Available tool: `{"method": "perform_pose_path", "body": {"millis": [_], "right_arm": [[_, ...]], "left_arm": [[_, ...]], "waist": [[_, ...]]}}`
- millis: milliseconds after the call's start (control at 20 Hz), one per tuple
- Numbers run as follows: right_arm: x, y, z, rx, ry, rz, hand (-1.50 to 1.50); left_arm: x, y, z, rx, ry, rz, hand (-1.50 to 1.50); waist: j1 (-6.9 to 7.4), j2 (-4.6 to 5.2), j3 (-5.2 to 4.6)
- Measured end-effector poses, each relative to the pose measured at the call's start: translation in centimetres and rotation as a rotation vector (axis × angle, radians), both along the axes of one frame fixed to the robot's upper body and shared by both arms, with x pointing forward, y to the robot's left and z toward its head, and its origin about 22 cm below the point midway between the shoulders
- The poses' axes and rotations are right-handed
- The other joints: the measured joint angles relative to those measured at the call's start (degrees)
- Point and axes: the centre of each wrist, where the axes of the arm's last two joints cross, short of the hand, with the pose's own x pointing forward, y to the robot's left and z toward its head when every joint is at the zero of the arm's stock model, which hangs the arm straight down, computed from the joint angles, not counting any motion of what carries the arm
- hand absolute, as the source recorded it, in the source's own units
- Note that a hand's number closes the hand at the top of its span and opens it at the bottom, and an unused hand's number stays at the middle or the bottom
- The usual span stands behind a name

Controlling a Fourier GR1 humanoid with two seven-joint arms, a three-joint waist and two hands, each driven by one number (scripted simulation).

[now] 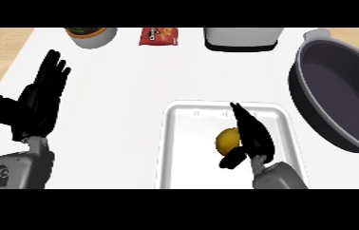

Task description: Pick the lemon from the tray and place it in the pot

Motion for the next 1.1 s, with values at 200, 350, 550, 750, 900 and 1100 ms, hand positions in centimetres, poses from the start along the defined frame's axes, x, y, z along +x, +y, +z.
{"method": "perform_pose_path", "body": {"millis": [200,350,550,750,900,1100], "right_arm": [[-0.4,-0.7,-0.6,-0.036,-0.018,0.089,1.50],[-0.5,-0.1,-1.3,-0.054,-0.040,0.118,1.50],[0.3,0.1,-1.4,-0.052,-0.047,0.141,1.50],[-2.5,1.0,-1.4,-0.049,-0.054,0.300,1.50],[-5.2,2.2,-1.0,-0.043,-0.050,0.485,1.50],[-8.8,1.6,0.4,-0.049,-0.073,0.602,1.50]], "left_arm": [[0.0,0.0,0.3,0.004,-0.005,0.004,0.00],[-0.7,0.4,0.1,0.003,-0.003,0.003,0.00],[-0.6,0.9,0.3,0.002,-0.008,0.002,0.00],[-0.4,1.1,0.5,0.005,-0.003,0.009,0.00],[-0.7,0.8,0.2,0.004,-0.001,0.012,0.00],[-0.5,0.0,0.4,0.003,-0.001,0.012,0.00]], "waist": [[-0.03,-0.02,0.00],[0.00,-0.20,-0.18],[-0.03,-0.19,-0.19],[-0.38,-0.28,-0.17],[-0.46,-0.35,-0.12],[-0.63,-0.27,-0.05]]}}
